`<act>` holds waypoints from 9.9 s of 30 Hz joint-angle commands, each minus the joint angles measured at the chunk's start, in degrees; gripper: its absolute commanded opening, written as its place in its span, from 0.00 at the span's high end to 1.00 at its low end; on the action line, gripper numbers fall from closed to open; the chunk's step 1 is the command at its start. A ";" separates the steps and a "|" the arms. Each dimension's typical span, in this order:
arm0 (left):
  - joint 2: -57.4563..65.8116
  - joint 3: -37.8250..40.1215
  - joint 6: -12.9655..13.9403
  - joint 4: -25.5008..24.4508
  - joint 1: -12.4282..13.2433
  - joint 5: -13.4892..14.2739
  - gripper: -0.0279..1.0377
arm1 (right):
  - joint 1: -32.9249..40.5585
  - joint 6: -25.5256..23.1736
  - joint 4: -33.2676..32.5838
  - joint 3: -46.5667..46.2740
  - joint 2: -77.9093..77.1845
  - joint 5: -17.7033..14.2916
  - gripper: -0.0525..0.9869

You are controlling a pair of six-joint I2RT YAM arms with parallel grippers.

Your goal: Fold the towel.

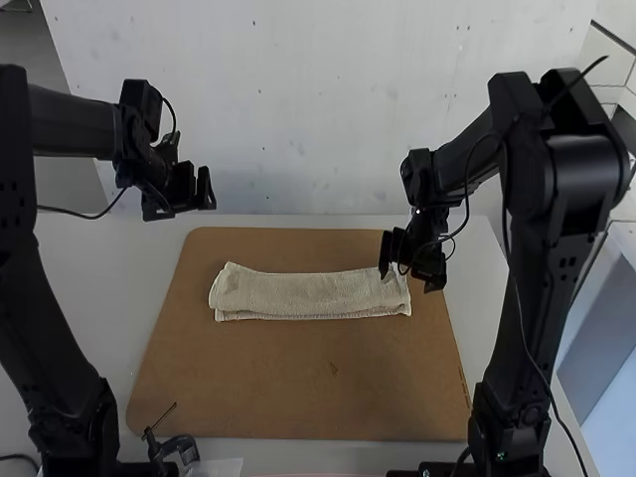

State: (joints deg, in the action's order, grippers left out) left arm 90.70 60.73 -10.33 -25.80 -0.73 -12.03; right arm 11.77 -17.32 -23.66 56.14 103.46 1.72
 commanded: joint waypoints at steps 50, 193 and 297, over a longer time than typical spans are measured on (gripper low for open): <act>-3.95 -3.69 3.30 1.54 7.15 -1.42 0.03 | -18.98 8.62 -3.85 2.92 1.83 -0.05 0.93; -12.56 -13.97 9.18 4.53 12.77 -3.52 0.03 | 31.12 -5.88 -18.26 46.78 23.72 -8.40 0.57; -79.88 -40.60 4.79 1.46 7.32 -14.33 0.04 | -13.44 10.55 11.44 -44.89 -103.02 -9.19 0.02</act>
State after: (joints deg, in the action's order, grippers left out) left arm 17.65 21.67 -6.46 -23.20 8.38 -30.79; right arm -0.89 -7.40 -12.38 10.48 1.08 -6.31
